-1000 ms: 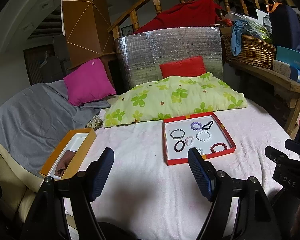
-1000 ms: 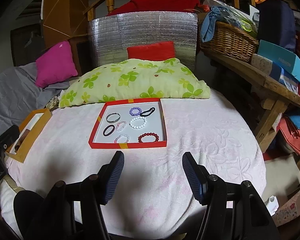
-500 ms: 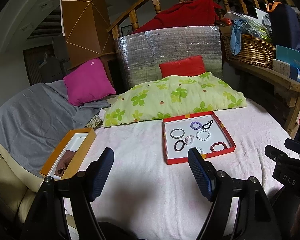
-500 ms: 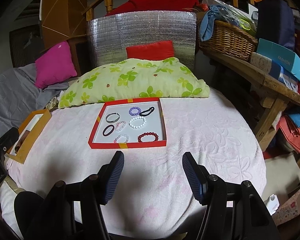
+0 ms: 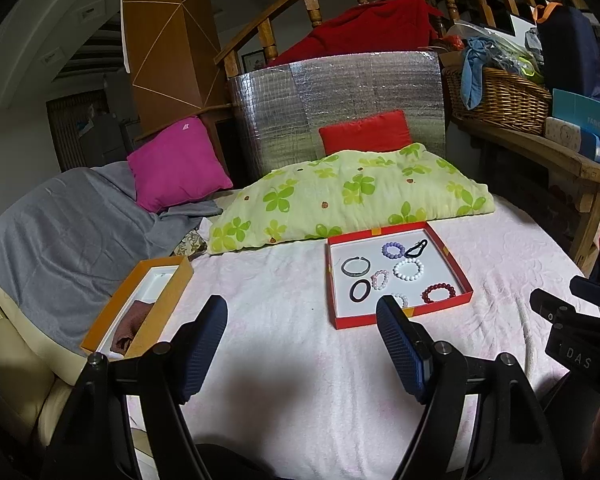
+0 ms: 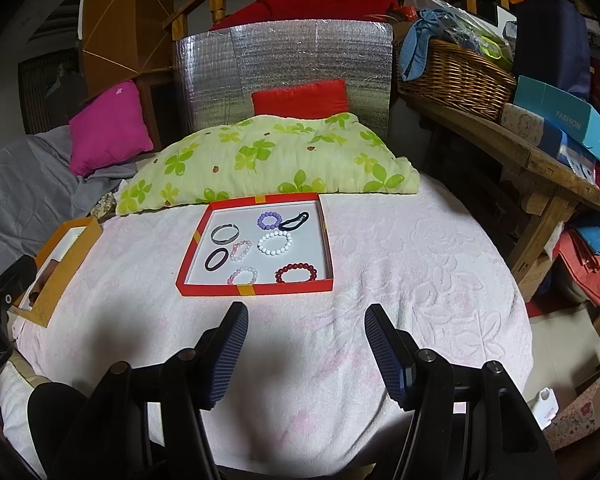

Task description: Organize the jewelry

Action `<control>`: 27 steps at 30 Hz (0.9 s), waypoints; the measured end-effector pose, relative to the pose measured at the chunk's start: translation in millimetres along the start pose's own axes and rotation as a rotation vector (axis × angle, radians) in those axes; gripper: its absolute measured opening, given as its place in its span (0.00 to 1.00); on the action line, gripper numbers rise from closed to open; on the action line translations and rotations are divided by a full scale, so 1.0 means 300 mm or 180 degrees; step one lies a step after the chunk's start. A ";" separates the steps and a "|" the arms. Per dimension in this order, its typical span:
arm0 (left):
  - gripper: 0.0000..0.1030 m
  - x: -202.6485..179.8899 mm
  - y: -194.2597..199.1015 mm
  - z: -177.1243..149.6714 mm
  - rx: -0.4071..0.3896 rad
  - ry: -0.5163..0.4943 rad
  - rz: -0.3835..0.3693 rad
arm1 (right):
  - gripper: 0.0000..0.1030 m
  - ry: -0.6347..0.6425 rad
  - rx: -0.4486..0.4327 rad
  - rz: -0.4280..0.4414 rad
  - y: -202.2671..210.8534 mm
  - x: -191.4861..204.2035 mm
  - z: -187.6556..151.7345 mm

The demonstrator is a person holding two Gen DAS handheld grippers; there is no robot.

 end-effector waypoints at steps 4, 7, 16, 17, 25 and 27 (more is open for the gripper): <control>0.75 -0.001 -0.002 -0.001 0.0004 -0.0004 0.0000 | 0.63 0.0004 0.0005 -0.0003 -0.003 0.001 0.000; 0.75 0.001 -0.003 -0.001 0.0000 -0.0003 -0.0004 | 0.63 0.0006 0.0005 -0.0005 -0.003 0.001 0.000; 0.76 0.013 0.000 0.002 -0.0020 -0.0004 0.0002 | 0.63 0.0014 -0.0008 -0.0009 -0.001 0.003 0.008; 0.76 0.013 0.000 0.002 -0.0018 -0.0001 0.0006 | 0.63 0.0015 -0.0008 -0.0009 0.000 0.005 0.011; 0.76 0.018 -0.002 0.002 -0.0004 -0.0004 0.0003 | 0.63 0.0027 -0.0003 -0.0011 0.002 0.012 0.013; 0.76 0.016 -0.004 0.001 0.0002 -0.0008 -0.0001 | 0.63 0.0029 -0.0003 -0.0014 0.001 0.013 0.014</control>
Point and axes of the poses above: each gripper's, at about its wrist camera, not at the fingertips, and y roughly against the way its jaws point, x to its left, z to its top, the point moved 9 cm from there along -y, roughly the way its jaws point, and after that the axes turned 5 degrees about z, right-handed, at the moved point
